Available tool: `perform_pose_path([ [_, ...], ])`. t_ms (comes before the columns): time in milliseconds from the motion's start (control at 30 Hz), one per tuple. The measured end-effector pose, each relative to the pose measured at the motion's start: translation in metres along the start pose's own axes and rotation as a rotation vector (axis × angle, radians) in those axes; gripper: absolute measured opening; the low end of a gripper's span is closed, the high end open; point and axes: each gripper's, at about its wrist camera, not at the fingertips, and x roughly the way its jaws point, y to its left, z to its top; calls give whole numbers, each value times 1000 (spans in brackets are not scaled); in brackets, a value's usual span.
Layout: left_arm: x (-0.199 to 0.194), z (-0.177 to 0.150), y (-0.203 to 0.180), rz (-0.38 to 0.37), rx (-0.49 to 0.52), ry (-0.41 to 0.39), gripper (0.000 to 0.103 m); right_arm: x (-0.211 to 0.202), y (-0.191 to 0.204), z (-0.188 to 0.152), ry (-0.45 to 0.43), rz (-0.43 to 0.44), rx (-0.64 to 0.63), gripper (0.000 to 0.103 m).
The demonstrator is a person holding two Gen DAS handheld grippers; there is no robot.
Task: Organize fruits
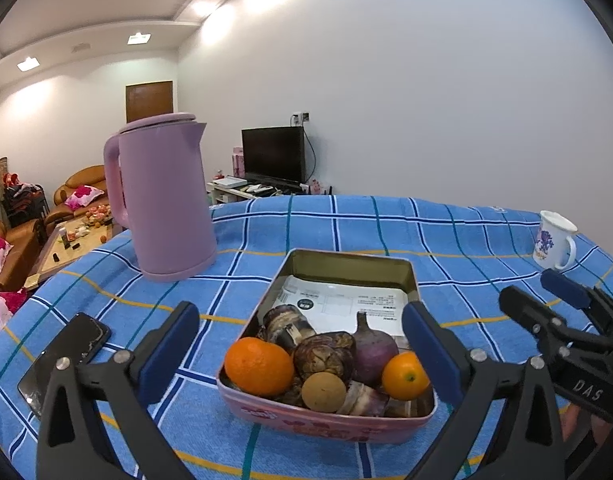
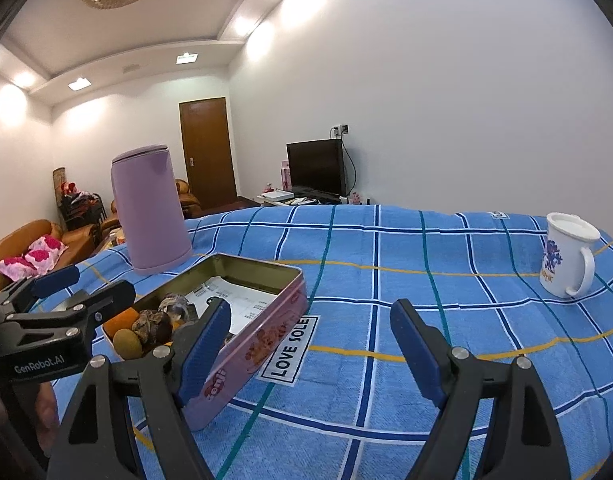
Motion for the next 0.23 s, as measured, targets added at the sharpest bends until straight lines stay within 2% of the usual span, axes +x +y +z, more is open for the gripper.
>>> perform_pose_path([
  [233, -3, -1, -1, 13, 15, -19, 103, 0, 1, 0, 5, 1, -10, 83],
])
